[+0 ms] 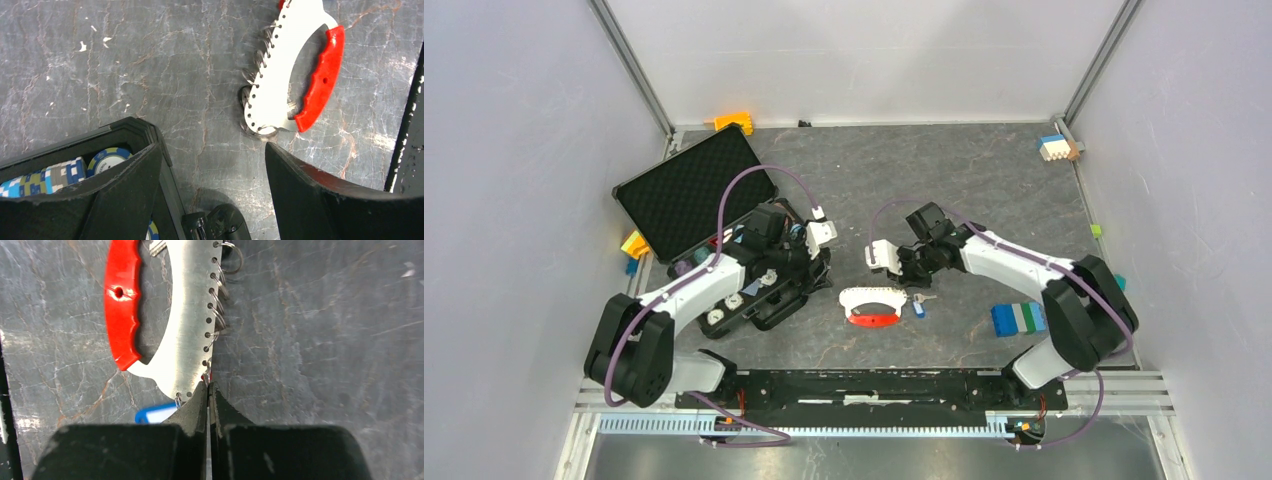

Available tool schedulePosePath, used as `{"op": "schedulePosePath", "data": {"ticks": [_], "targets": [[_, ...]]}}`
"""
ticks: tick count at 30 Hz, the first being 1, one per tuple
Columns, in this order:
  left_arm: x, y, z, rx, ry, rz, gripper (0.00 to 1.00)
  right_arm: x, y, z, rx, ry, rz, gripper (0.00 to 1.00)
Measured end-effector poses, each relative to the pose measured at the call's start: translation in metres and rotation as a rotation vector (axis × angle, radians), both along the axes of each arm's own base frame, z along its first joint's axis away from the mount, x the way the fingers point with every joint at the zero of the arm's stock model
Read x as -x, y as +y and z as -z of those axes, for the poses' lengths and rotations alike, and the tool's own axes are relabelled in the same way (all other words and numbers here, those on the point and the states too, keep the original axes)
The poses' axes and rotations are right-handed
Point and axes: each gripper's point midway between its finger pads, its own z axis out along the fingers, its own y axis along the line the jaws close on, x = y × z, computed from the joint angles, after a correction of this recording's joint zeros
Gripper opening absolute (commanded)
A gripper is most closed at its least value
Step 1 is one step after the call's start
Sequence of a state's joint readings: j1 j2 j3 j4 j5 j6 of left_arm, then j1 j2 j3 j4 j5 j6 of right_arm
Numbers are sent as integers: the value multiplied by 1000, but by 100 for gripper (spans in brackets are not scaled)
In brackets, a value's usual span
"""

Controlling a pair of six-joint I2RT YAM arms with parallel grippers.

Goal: Put the keys on the keyring

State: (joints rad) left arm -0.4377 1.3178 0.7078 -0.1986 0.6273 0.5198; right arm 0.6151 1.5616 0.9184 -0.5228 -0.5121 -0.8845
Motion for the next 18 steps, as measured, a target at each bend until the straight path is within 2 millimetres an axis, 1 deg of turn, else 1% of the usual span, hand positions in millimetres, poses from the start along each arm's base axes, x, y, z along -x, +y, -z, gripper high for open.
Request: {"op": "schedulePosePath", "data": {"ticks": [2,5,7,9,11,14,18], "targets": [[3,-3,1,11,5,31,82,-1,0,-14,-23,-29,6,0],[5,-11,-1,38,22,83,84,-4,3,-44,-79,-108,7,0],[4,-20,-6,71,33,121,86,-5,4,-65,-122,-162,5,0],[2,-28,-15,104,36,151,87,-4,5,-79,-155,-197,0,0],[-3,-37,-28,142,25,184,87,-2,7,-84,-170,-201,-9,0],[-10,-50,-48,180,-8,225,88,1,9,-83,-173,-193,-18,0],[-10,-66,-66,207,-47,279,89,3,10,-84,-175,-192,-21,0]]}}
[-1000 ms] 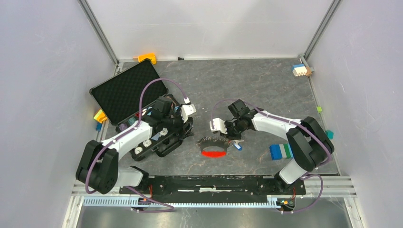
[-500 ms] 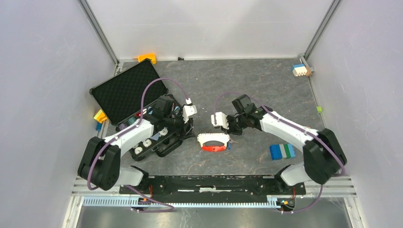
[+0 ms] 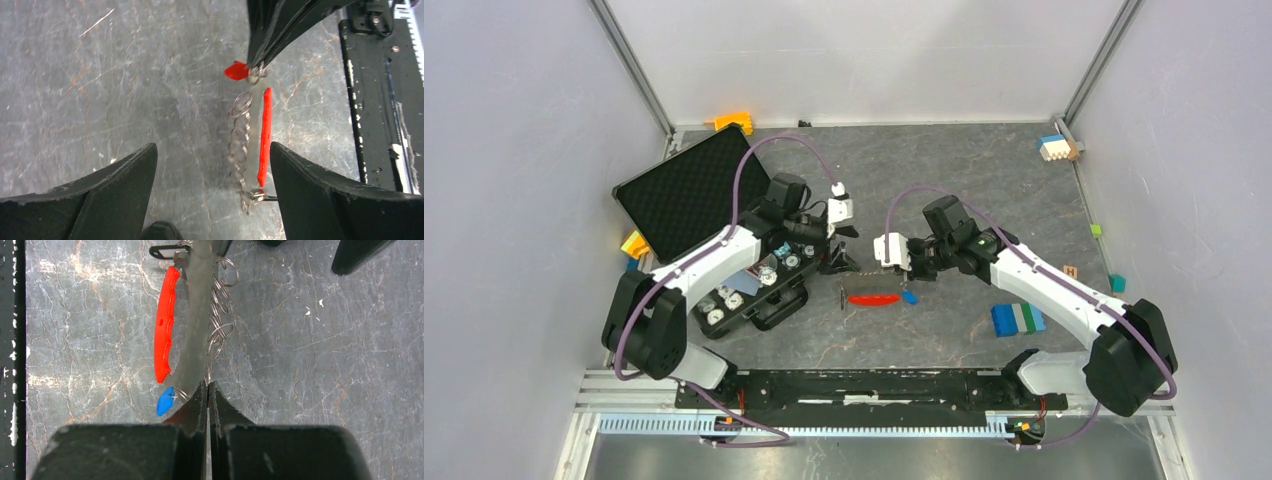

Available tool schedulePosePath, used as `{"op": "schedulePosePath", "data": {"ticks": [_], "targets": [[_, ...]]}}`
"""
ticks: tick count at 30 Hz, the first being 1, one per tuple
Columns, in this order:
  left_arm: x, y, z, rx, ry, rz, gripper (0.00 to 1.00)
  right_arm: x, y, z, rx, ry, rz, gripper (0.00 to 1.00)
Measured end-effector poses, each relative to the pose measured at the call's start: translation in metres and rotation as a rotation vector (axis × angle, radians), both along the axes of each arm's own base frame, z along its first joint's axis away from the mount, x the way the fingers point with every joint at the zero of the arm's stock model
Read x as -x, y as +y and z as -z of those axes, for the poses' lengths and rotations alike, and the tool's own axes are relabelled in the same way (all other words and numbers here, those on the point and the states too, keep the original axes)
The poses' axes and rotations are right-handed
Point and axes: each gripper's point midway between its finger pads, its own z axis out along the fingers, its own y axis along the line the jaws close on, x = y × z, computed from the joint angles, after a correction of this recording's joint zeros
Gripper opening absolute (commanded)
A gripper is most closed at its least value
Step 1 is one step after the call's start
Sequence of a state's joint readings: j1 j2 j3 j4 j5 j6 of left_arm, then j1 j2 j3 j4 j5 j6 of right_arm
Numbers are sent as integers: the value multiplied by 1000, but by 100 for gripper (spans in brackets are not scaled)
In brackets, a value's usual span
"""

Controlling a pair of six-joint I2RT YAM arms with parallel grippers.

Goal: Put the keys on the keyring

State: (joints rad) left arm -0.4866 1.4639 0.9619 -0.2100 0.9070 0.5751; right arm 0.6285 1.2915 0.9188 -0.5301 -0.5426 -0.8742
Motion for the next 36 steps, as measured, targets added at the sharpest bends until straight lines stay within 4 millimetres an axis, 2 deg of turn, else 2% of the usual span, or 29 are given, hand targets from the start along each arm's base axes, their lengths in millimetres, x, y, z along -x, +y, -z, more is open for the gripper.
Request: {"op": "schedulePosePath", "data": {"ticks": [4,8,12,17,19,21,25,27,29,30,31,32,33,36], "targets": [[13,-15,-1,-5,-7,84,90,0,1,-3,-14,-1,10,0],[29,-26,14,-26,24,153,90,1,1,-9,-38,-18,20,0],[36,-32,31,-49,66,181,86,2,0,-15,-60,-33,29,0],[43,-39,48,-74,106,208,68,4,0,-17,-77,-37,40,0],[46,-44,51,-80,118,222,58,4,0,-17,-81,-39,42,0],[47,-47,54,-85,127,229,45,5,0,-16,-84,-34,45,0],[45,-51,55,-85,140,233,14,8,-1,-11,-84,-16,49,0],[42,-51,54,-92,149,232,2,9,-1,-10,-85,-10,50,0],[41,-50,53,-103,156,235,2,10,-1,-10,-88,-11,51,0],[41,-50,52,-108,155,241,2,10,-1,-11,-92,-11,53,3],[41,-50,51,-113,153,249,2,11,-1,-11,-96,-10,54,11],[42,-49,50,-119,150,257,2,12,-1,-12,-102,-8,55,32],[43,-48,49,-123,143,267,2,12,0,-13,-108,-5,56,46],[48,-42,50,-140,118,312,2,14,2,-18,-123,-10,49,63]]}}
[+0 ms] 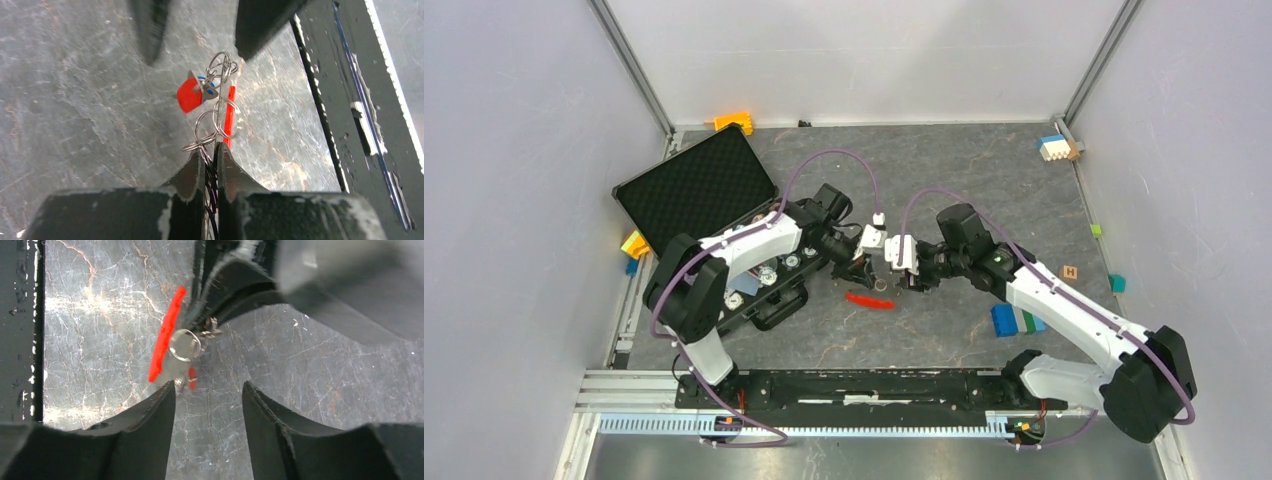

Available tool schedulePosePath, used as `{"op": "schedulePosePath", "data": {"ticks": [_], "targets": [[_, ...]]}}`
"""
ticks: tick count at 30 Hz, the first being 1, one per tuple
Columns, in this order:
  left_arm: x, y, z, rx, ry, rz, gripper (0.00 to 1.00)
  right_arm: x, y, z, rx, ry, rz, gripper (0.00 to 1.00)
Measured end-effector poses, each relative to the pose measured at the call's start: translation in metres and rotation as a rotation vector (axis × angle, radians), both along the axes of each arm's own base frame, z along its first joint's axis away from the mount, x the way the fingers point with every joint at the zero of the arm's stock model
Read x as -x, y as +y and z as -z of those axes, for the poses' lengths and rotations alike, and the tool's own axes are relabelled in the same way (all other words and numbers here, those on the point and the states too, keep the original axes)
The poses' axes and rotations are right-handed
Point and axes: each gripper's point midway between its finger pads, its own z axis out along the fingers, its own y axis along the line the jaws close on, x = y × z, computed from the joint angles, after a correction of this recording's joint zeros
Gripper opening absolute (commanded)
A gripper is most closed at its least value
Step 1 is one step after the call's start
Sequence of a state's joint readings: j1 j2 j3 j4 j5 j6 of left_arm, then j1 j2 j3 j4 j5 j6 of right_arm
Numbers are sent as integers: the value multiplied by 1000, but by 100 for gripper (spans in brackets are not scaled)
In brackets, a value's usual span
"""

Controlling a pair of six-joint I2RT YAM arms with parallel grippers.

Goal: Put the keys on the keyring

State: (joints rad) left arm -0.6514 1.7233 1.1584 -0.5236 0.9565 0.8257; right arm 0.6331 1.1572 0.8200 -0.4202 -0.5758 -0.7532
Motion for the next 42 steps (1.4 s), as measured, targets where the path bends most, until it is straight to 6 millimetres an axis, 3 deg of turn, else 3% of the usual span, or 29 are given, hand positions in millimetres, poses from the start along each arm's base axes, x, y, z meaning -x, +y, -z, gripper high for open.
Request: {"op": "schedulePosePath", "data": {"ticks": [5,16,28,35,42], "targets": [[19,19,5,-24,-44,97,2,7,-4,-4,-22,-24,-5,67],[45,47,-31,67,-291,279,2,26,3,1,-64,-8,-124,59],[76,57,-37,184,-343,376,2,61,25,25,-110,189,-310,59],[80,57,-42,210,-374,392,2,83,45,27,-124,232,-399,61],[81,58,-40,214,-380,399,2,90,59,25,-132,252,-446,59]]}}
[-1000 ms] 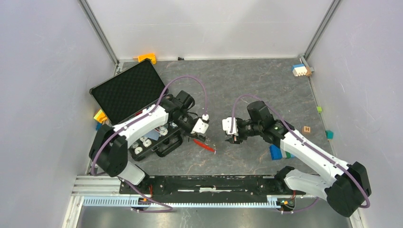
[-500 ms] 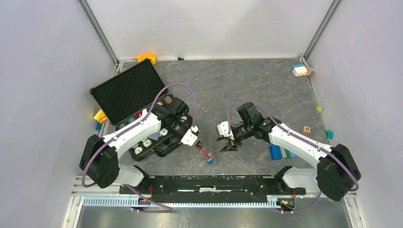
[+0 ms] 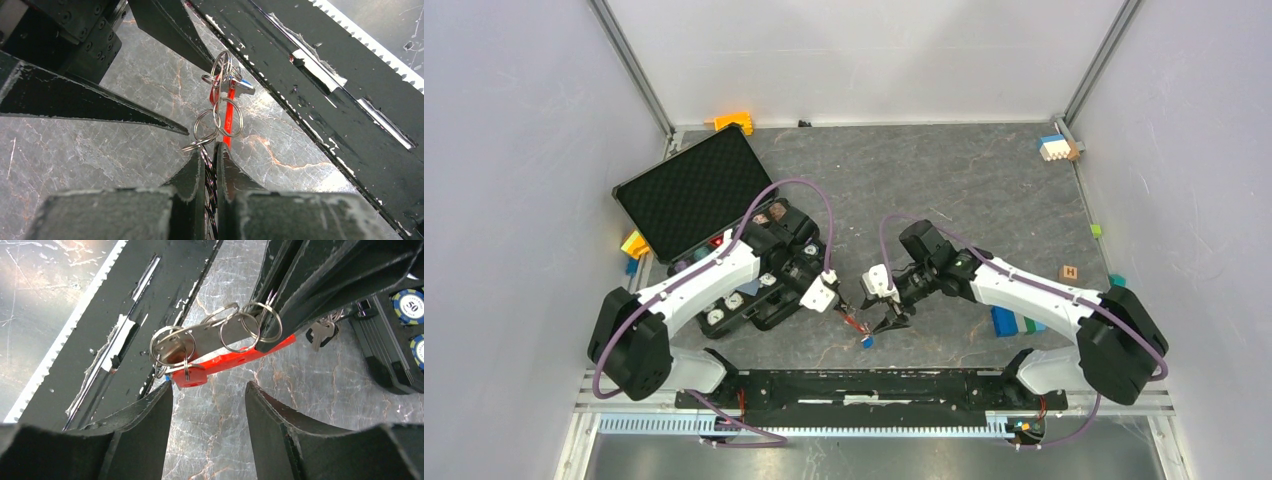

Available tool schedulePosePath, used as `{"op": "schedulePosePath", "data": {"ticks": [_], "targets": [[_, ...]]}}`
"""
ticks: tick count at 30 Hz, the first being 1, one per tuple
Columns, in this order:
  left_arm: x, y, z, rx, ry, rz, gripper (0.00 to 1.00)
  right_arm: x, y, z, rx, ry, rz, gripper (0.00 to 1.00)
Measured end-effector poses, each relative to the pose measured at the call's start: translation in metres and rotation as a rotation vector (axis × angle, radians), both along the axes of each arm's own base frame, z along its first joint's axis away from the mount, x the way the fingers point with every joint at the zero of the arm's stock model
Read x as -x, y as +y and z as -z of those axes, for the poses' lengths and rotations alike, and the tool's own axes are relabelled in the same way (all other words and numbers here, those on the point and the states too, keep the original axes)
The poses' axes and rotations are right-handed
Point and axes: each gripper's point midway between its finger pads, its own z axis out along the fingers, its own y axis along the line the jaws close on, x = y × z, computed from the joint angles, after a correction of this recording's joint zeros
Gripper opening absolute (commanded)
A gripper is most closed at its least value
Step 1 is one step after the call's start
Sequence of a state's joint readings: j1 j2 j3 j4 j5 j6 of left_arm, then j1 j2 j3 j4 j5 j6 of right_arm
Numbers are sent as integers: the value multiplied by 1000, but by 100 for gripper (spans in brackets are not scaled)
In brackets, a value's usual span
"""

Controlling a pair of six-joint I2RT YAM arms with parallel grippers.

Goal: Put the keys on the keyring

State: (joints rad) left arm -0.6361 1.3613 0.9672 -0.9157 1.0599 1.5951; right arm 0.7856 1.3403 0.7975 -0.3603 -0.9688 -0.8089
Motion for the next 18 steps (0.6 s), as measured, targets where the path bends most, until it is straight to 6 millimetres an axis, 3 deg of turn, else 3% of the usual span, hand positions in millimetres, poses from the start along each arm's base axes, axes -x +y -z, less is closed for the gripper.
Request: {"op": "schedulePosePath", "data": {"ticks": [7,18], "targets": [[2,2,3,-1,-2,7,2,10,7,-2,-1,15,-53,48],[2,3,2,16,-27,6,2,21,3,5,27,54,-84,32]]}}
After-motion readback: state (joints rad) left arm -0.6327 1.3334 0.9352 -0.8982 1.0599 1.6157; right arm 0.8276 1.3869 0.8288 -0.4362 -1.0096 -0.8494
